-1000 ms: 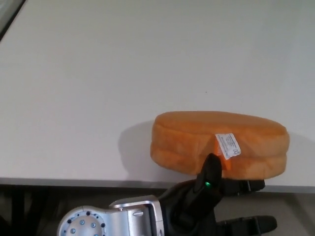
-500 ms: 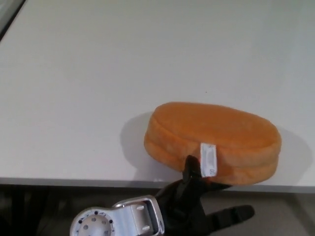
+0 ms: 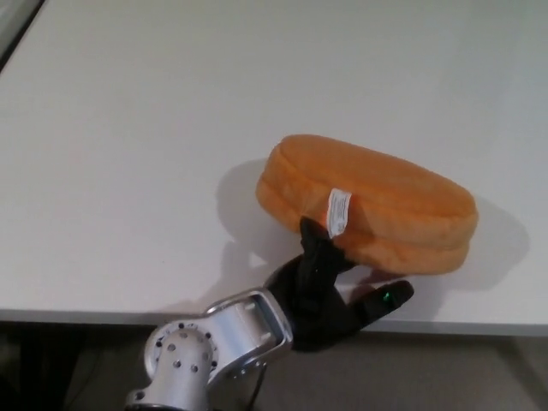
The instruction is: A soft plate is kept in the center of the table close to the robot and the robot uses its left hand to pick up the plate, turns it upside down and places it back on the table
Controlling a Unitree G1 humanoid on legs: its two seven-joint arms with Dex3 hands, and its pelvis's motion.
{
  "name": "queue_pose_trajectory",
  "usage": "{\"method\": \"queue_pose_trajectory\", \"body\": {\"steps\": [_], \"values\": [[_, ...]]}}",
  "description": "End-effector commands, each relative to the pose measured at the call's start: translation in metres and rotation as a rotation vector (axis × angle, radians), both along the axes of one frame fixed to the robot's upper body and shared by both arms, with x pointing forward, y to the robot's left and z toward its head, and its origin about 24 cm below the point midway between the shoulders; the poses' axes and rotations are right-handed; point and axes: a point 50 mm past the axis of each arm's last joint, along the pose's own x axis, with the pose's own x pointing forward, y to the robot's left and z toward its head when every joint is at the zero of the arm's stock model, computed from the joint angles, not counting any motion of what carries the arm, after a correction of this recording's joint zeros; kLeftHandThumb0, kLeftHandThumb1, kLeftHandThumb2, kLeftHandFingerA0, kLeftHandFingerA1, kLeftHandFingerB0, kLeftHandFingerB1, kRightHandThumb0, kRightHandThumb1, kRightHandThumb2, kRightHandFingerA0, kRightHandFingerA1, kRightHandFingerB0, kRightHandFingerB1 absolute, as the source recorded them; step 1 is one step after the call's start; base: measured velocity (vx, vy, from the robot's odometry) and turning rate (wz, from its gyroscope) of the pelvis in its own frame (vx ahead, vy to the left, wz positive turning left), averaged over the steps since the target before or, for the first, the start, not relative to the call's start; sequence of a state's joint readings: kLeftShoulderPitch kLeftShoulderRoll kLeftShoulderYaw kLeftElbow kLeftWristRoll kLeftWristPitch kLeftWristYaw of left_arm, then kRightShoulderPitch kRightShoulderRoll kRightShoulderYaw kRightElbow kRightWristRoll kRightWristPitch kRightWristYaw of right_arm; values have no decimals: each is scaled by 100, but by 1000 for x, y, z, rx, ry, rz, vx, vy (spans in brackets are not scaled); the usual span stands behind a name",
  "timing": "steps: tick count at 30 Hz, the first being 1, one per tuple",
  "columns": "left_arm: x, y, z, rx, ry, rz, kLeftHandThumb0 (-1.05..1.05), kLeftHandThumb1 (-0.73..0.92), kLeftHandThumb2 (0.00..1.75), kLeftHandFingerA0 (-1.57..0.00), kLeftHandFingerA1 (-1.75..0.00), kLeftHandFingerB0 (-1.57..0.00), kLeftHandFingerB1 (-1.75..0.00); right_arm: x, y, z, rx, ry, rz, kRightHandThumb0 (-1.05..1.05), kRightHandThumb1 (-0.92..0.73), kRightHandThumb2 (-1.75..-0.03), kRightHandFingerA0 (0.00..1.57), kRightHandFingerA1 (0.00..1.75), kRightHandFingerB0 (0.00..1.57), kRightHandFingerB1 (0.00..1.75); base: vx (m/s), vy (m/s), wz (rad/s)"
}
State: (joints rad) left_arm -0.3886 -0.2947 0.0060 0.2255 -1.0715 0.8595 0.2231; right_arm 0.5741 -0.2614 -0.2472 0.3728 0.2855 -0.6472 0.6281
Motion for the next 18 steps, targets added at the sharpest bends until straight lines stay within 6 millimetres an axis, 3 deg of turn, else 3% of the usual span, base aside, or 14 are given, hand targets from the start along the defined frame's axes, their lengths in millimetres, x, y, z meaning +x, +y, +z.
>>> {"method": "queue_pose_trajectory", "body": {"steps": [1, 4, 5, 6, 7, 8, 9, 10, 11, 12, 13, 15, 16, 18], "values": [[0, -12, -1, 16, 29, 15, -105, 90, 130, 0, -24, 0, -6, 0, -4, 1, 12, -7, -17, -68, -80, -65, 54, 45, 30, 31, 0, 0, 0], [1, -12, 1, 32, 37, 8, -98, 86, 128, -9, -26, 0, -14, -1, -3, 3, 16, -3, -14, -68, -80, -65, 54, 45, 29, 31, 0, 0, 0], [2, -12, 2, 40, 45, 17, -102, 86, 113, 0, -22, 0, 0, -1, -3, 3, 11, -3, -11, -68, -81, -65, 53, 45, 30, 32, 0, 0, 0], [3, -12, 3, 51, 48, 22, -99, 88, 126, -3, -26, 0, -17, -1, -2, 4, 7, -3, -7, -68, -81, -66, 52, 46, 29, 32, 0, 0, 0], [4, -12, 4, 60, 47, 25, -99, 88, 126, -3, -26, 0, -17, 0, -2, 4, 5, -4, -3, -68, -81, -66, 52, 46, 29, 32, 0, 0, 0], [6, -11, 6, 92, 43, 39, -98, 80, 105, 0, -19, 0, 0, 0, -2, 4, 12, -6, -2, -67, -81, -65, 53, 46, 30, 31, 0, 0, 0], [11, -10, 11, 170, 32, 81, -100, 89, 127, 0, -22, 0, -18, 0, -2, 4, 12, -6, -2, -66, -81, -65, 54, 45, 30, 31, 0, 0, 0], [14, -9, 13, 218, 23, 107, -100, 88, 126, 0, -25, 0, -21, 0, -2, 4, 12, -6, -2, -68, -66, -101, 48, 58, 20, 46, 0, 0, 0], [15, -9, 15, 244, 16, 120, -100, 88, 126, 0, -25, 0, -21, 0, -2, 4, 14, -6, -3, -68, -66, -101, 48, 58, 20, 46, 0, 0, 0], [16, -9, 16, 292, 9, 170, -90, 92, 78, 0, 0, 0, 0, 0, -2, 4, 13, -8, -1, -68, -81, -65, 54, 45, 29, 32, 0, 0, 0], [18, -9, 18, 360, -10, 192, -104, 92, 123, 0, -25, 0, -16, 1, -2, 5, 12, -9, 1, -68, -81, -65, 54, 45, 29, 32, 0, 0, 0], [19, -9, 20, 459, -46, 239, -104, 91, 118, 0, -24, 0, -13, 1, -2, 6, 10, -13, 0, -68, -80, -66, 55, 46, 29, 32, 0, 0, 0], [19, -8, 20, 521, -76, 262, -85, 92, 82, 0, 0, 0, 0, 1, -1, 6, 13, -13, -1, -67, -81, -65, 55, 46, 30, 32, 0, 0, 0], [17, -8, 19, 626, -144, 260, -86, 92, 97, 0, 0, 0, 0, 1, -1, 7, 13, -12, 2, -67, -82, -65, 55, 46, 29, 32, 0, 0, 0]]}}
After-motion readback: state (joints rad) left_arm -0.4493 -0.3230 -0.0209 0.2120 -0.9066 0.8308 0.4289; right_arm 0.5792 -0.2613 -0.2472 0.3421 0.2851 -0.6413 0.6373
